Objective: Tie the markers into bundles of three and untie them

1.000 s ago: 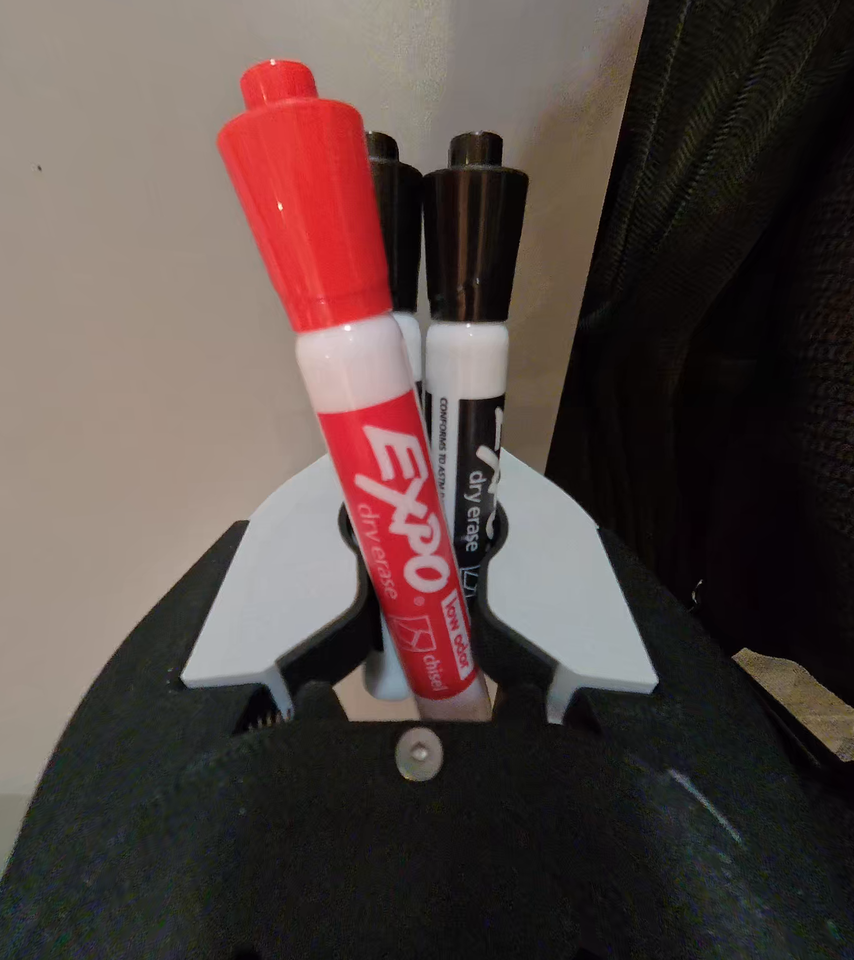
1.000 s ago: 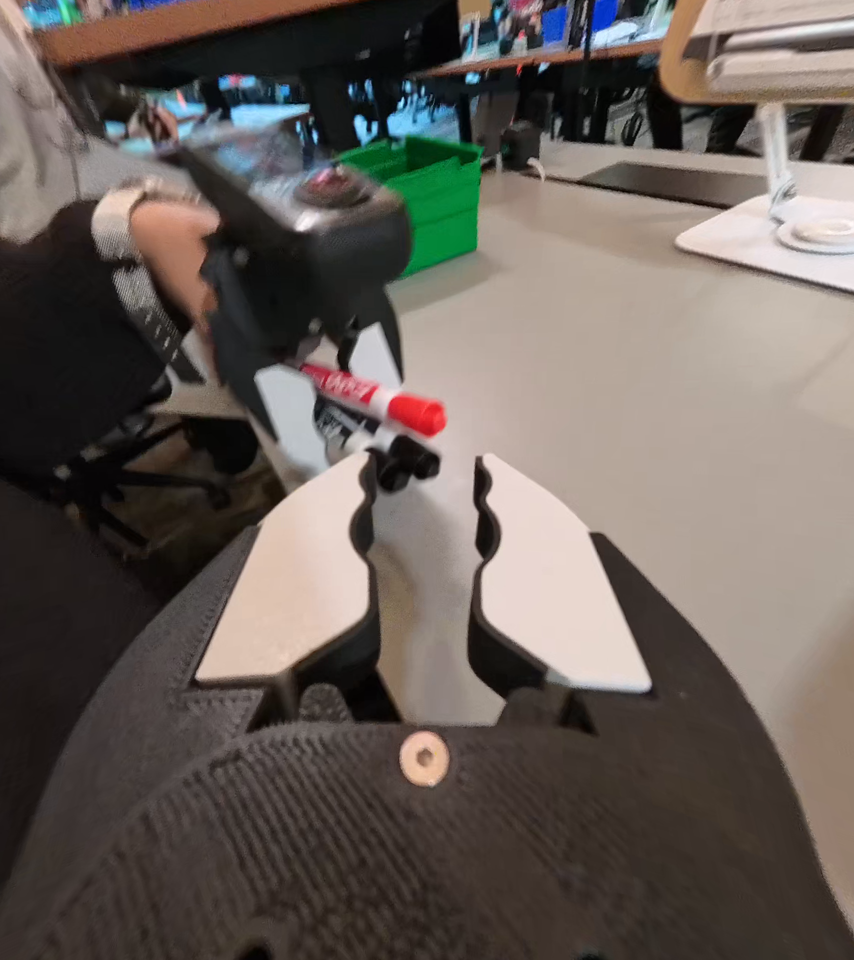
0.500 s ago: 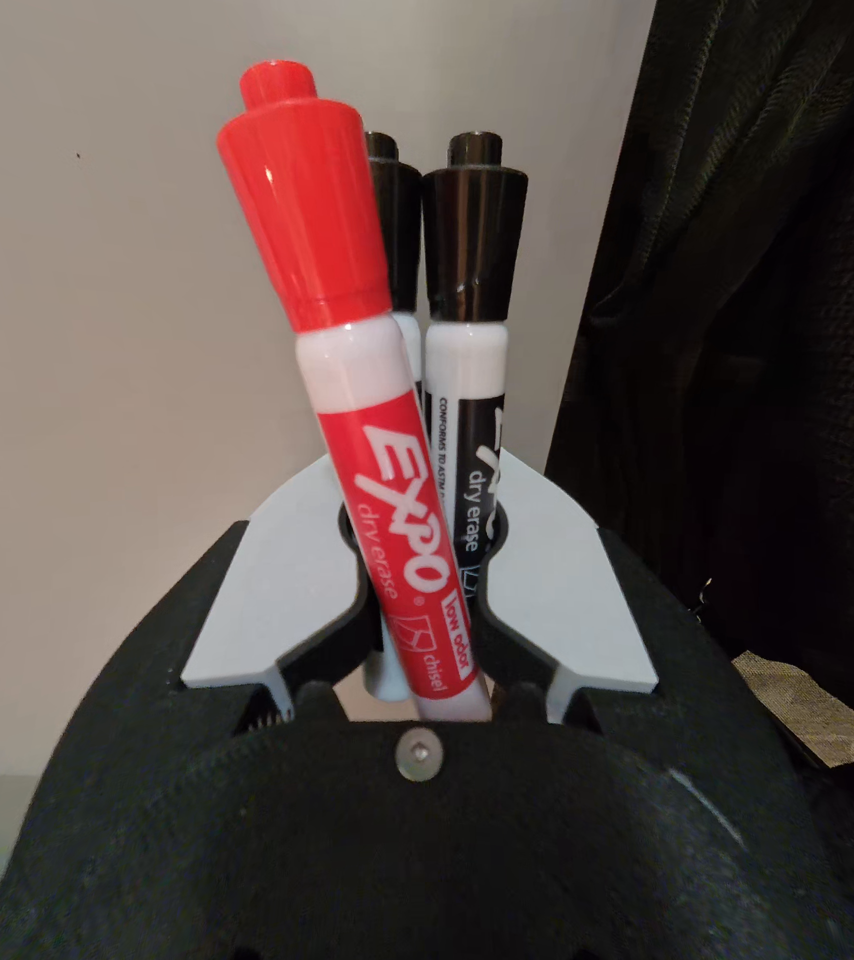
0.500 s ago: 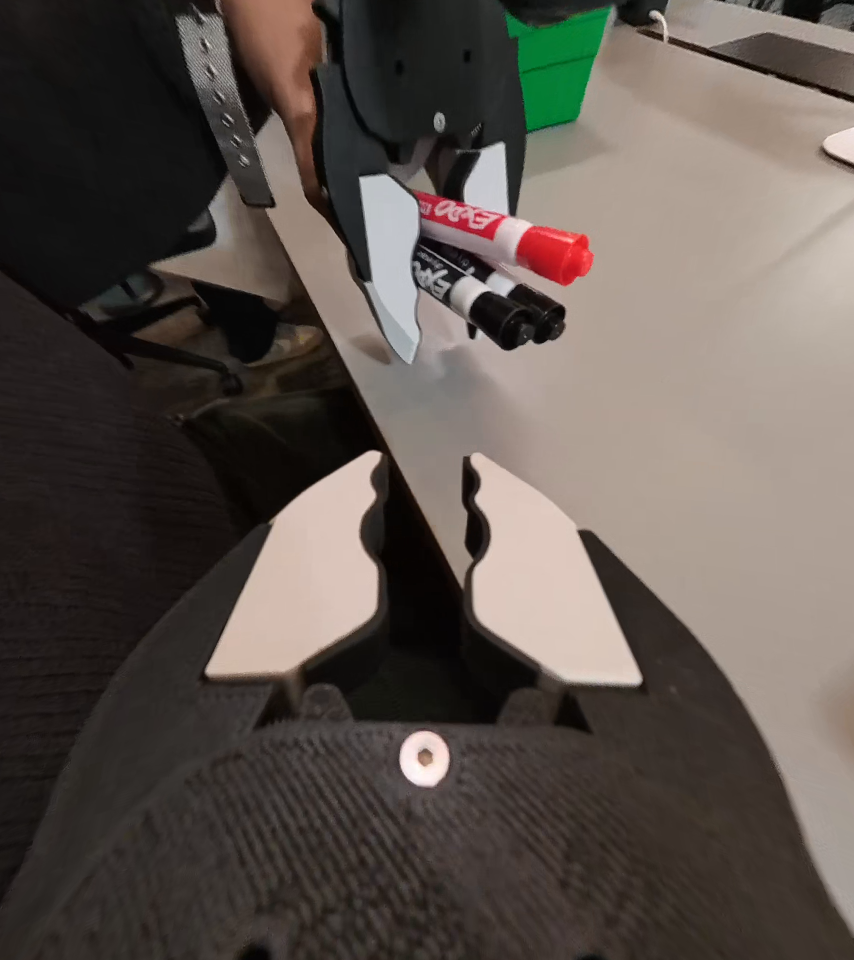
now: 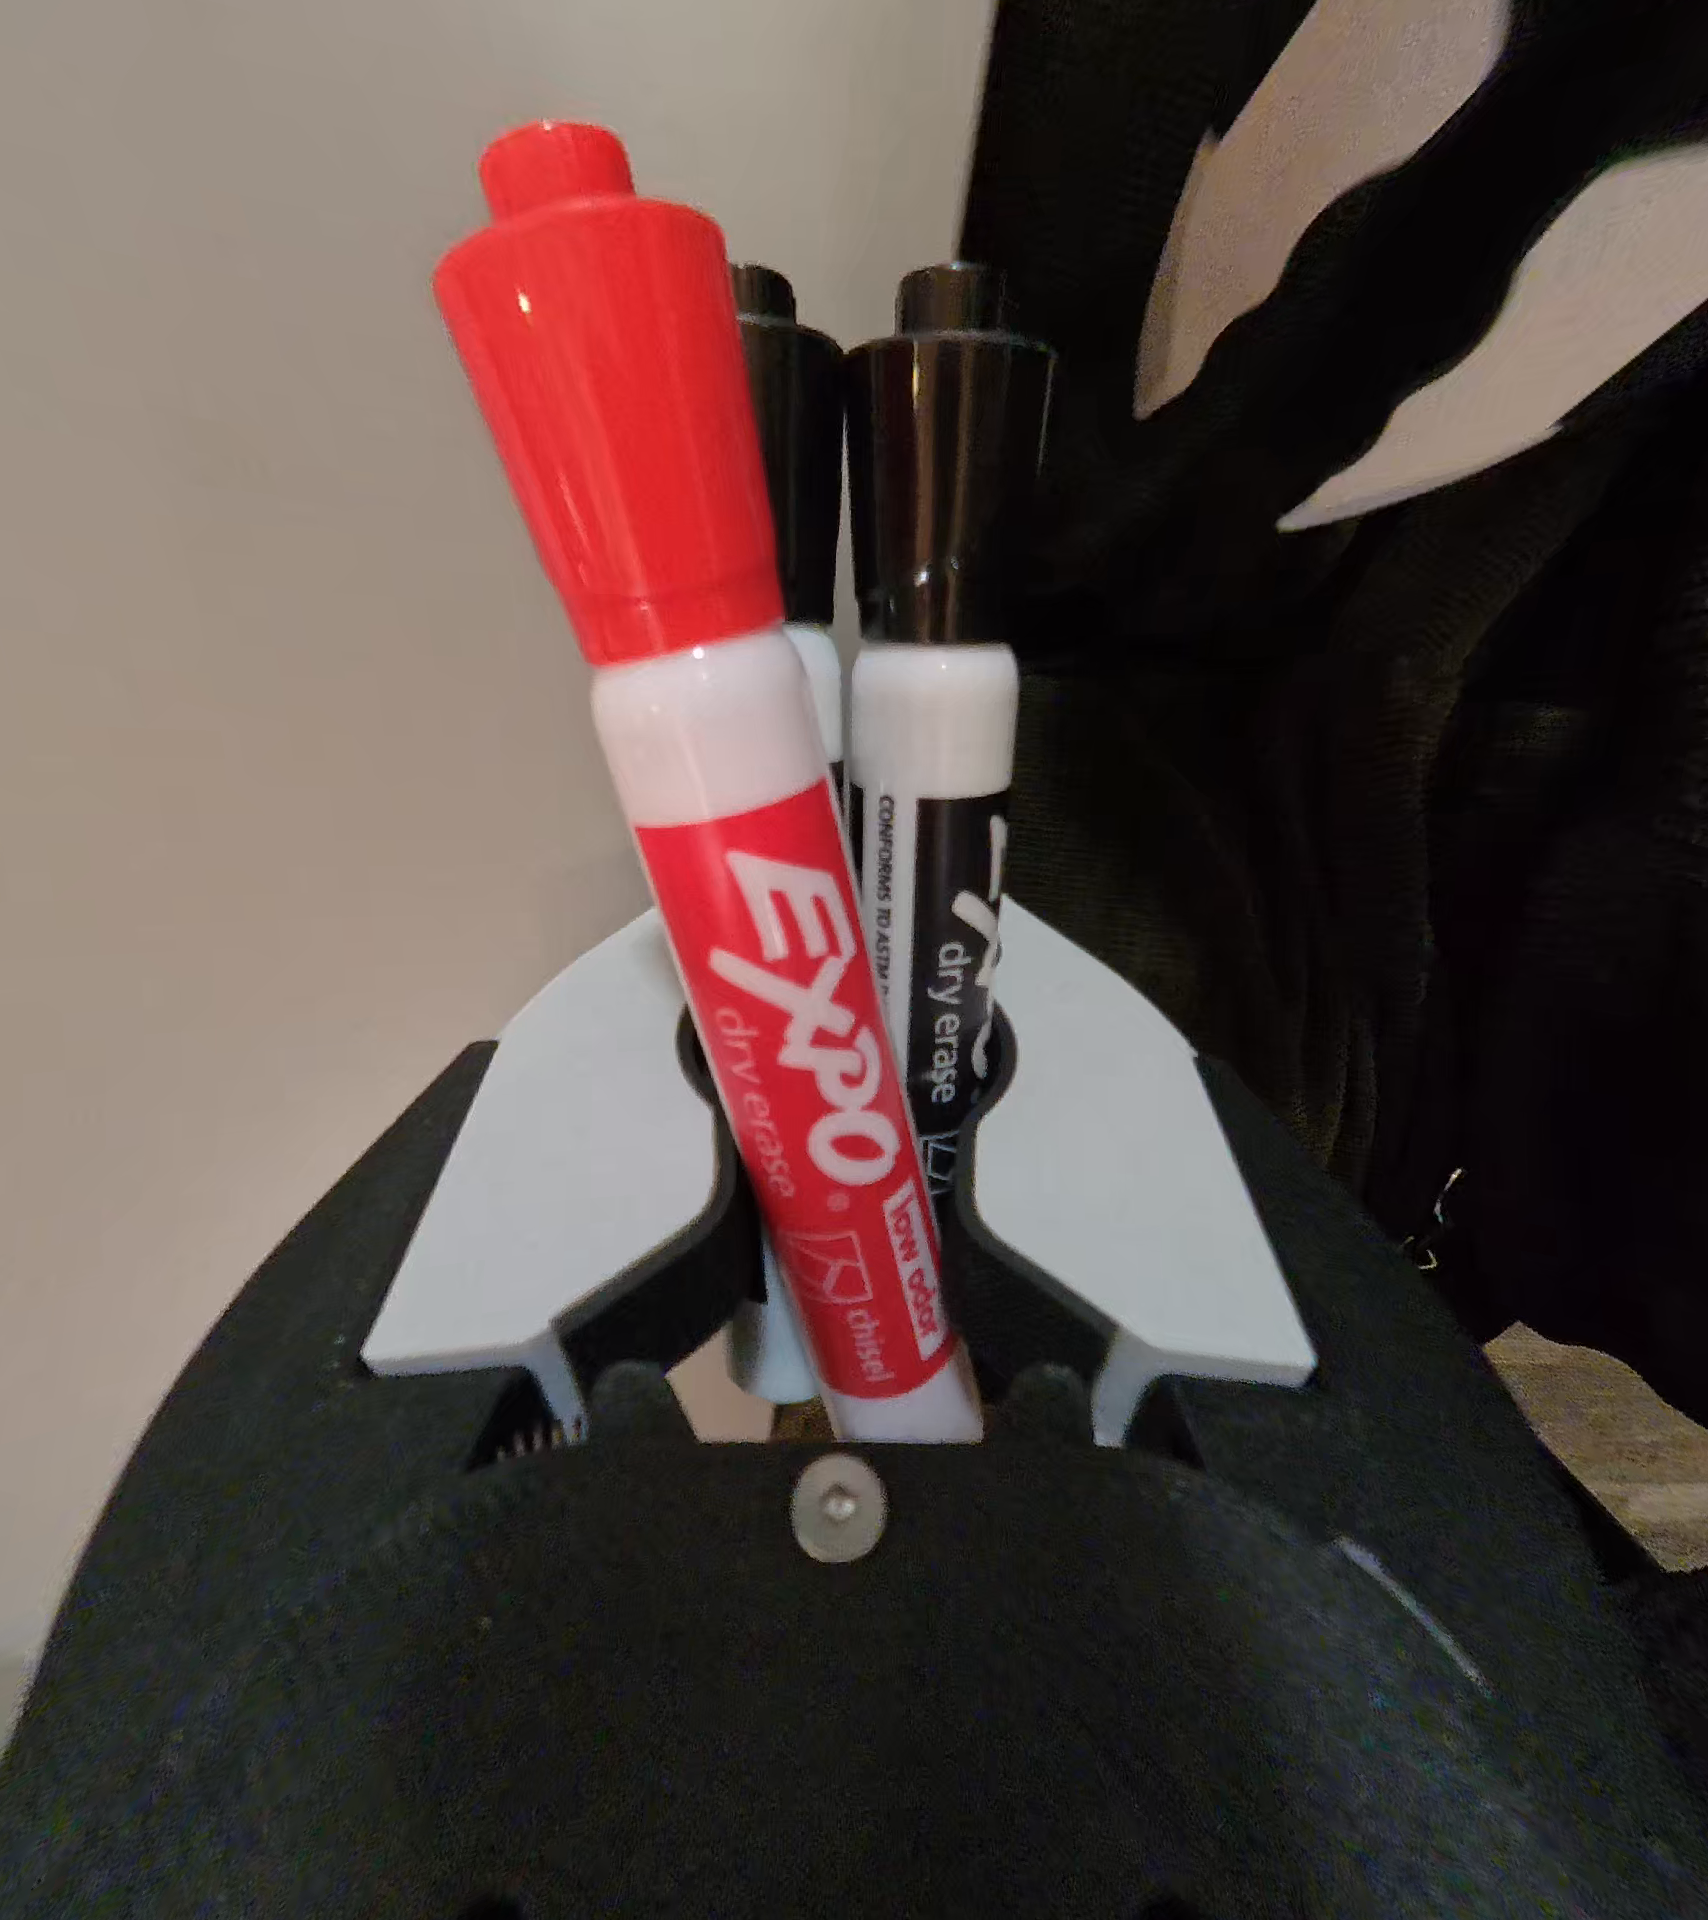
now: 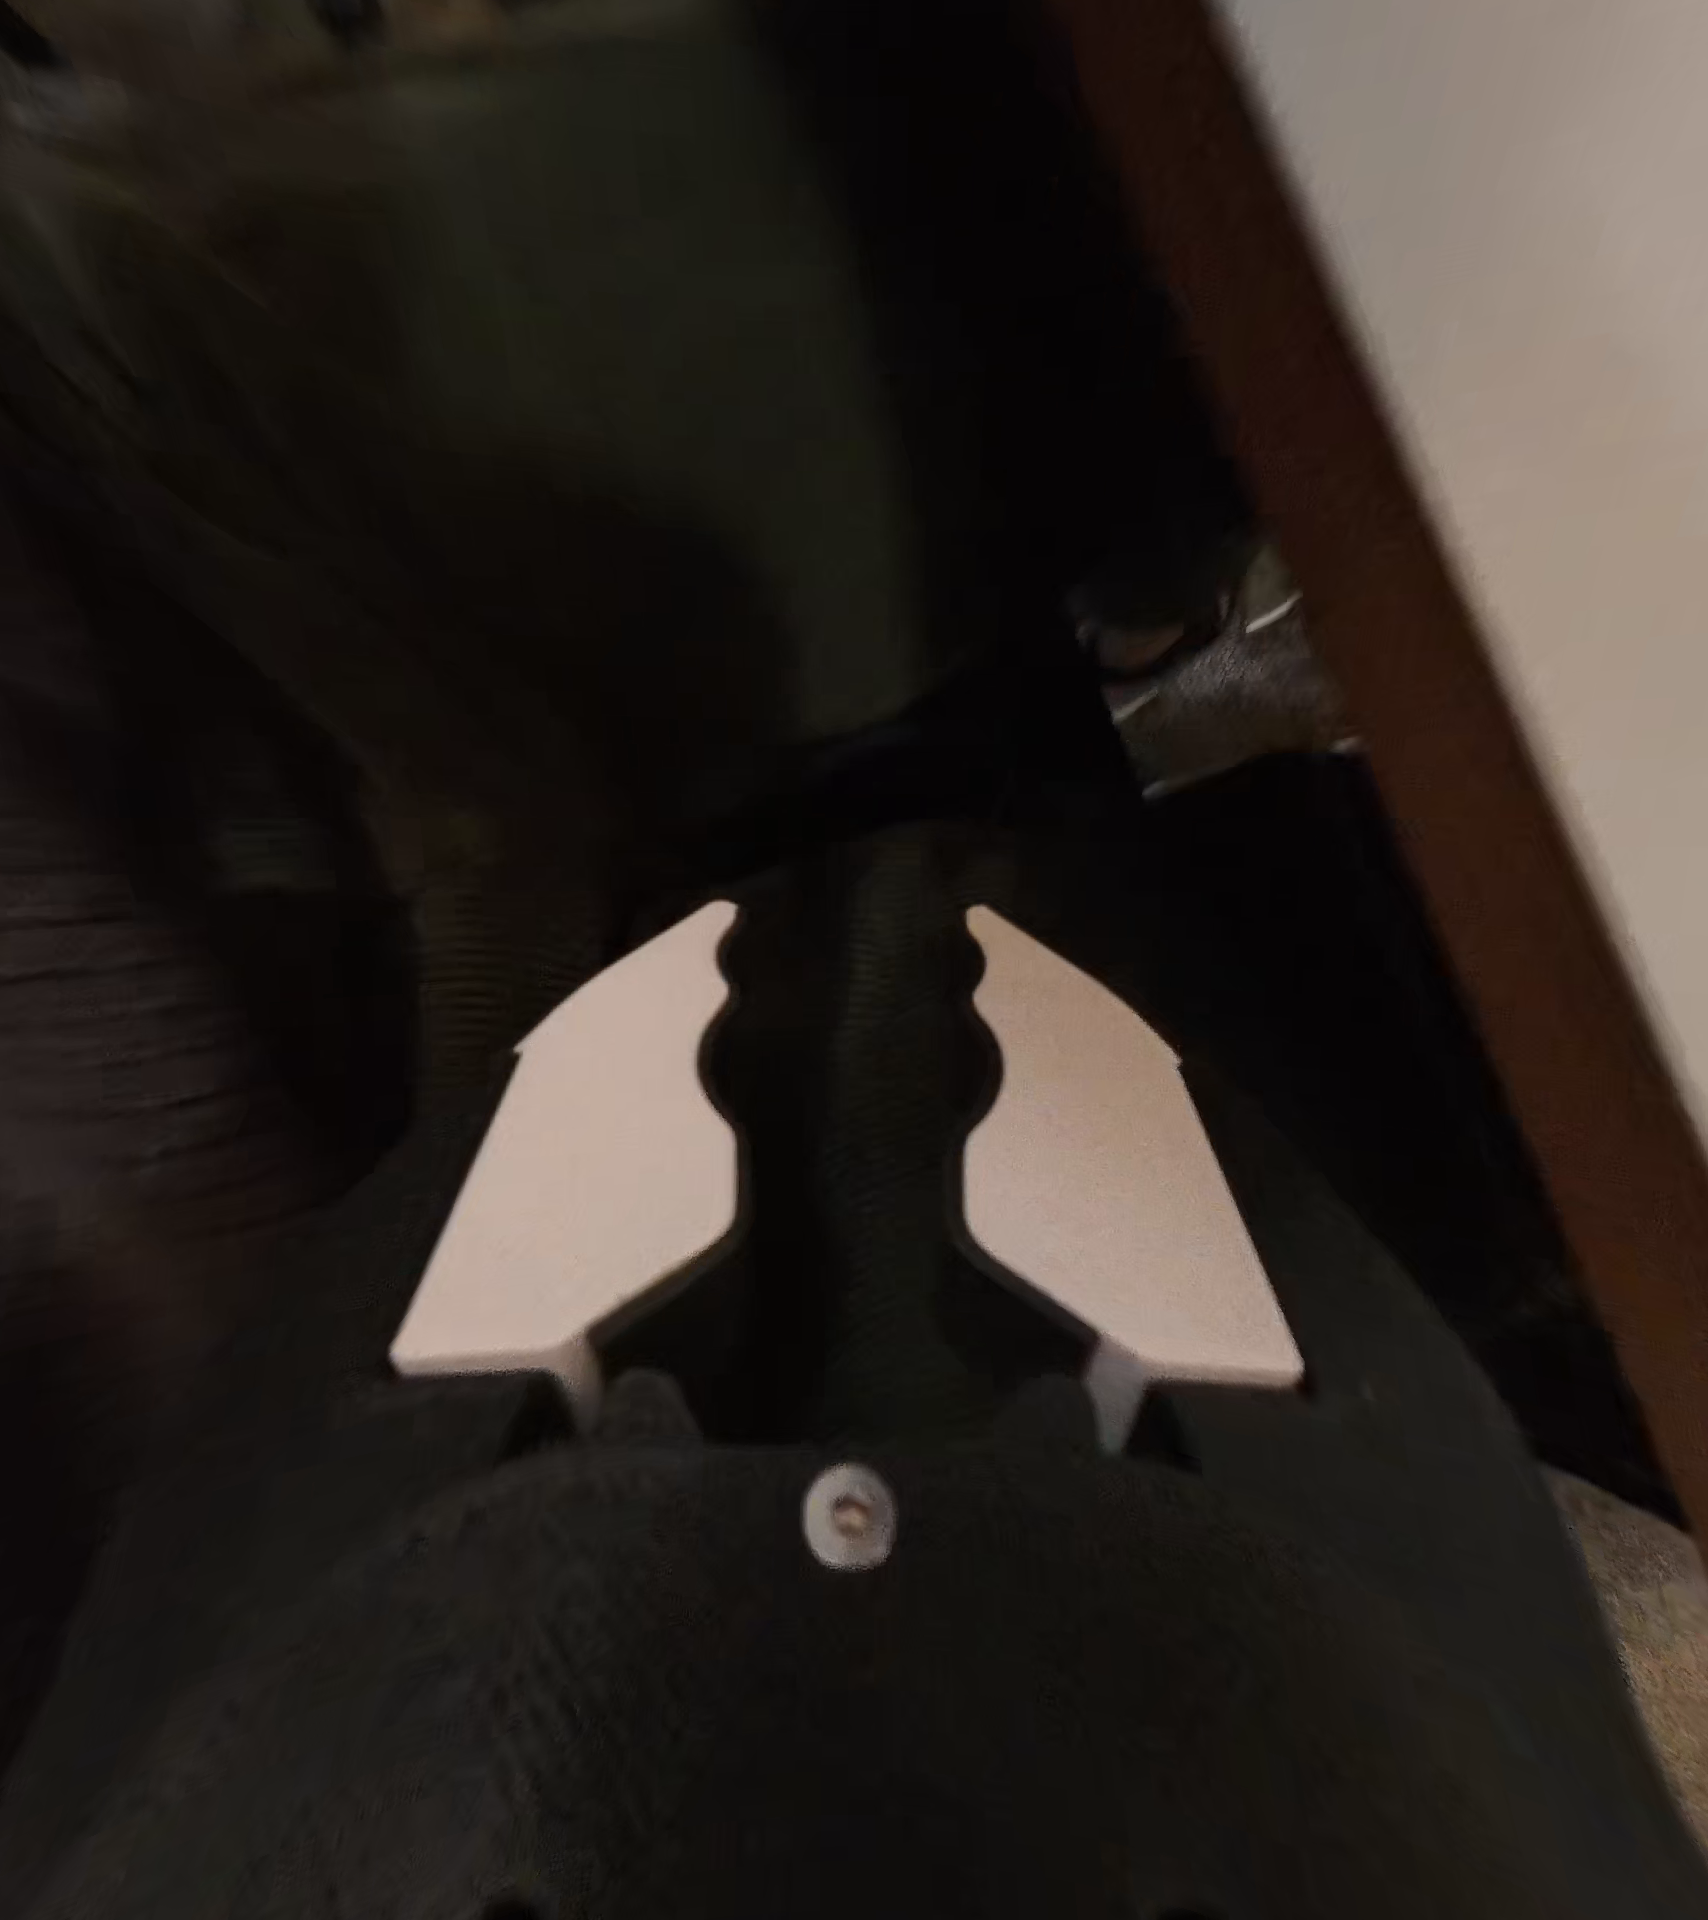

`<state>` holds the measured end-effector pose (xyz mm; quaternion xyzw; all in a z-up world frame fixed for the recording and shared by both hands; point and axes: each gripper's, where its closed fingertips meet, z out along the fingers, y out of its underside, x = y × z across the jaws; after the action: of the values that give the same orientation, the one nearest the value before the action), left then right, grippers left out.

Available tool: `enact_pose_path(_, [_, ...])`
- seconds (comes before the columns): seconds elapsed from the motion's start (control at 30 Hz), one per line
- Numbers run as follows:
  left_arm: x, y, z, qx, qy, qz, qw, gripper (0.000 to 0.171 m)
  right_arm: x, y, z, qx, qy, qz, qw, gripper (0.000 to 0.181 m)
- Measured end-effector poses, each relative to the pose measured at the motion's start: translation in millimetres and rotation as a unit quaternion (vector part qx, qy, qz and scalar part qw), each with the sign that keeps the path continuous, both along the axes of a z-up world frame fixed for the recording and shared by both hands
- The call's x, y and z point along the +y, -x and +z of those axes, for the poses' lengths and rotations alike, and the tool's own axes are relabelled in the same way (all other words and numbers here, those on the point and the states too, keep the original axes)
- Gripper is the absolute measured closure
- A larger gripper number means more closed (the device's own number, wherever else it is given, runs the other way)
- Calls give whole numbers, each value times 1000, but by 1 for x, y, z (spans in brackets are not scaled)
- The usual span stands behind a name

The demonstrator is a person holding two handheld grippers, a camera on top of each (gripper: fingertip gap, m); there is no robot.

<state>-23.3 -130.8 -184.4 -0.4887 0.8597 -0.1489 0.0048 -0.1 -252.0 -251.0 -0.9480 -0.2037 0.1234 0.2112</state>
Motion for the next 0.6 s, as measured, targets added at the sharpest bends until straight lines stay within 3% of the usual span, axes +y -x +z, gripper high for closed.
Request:
enact_pose_path(0.13, [-13,6,0,-11,10,-1,1000,128,-21,26,-37,-33,87,60,994,136])
enact_pose_path(0.2, [-13,9,-1,-10,-1,-2,1000,127,-19,27,-48,-76,86,74,991,142])
enact_pose_path(0.23, [-12,10,0,-11,-10,-3,1000,127,-17,26,-48,-91,77,77,990,154])
enact_pose_path(0.27, [-13,9,2,-13,-14,-5,1000,127,-14,26,-46,-96,69,77,990,171])
enact_pose_path(0.3, [-14,8,4,-18,-11,-6,1000,127,-15,27,-44,-92,66,82,990,176])
enact_pose_path(0.43, [-14,6,14,-32,-6,-3,999,127,-16,29,-28,-84,52,99,990,177])
enact_pose_path(0.6, [-3,10,10,-27,-1,14,1000,127,-3,48,12,20,-14,76,997,178])
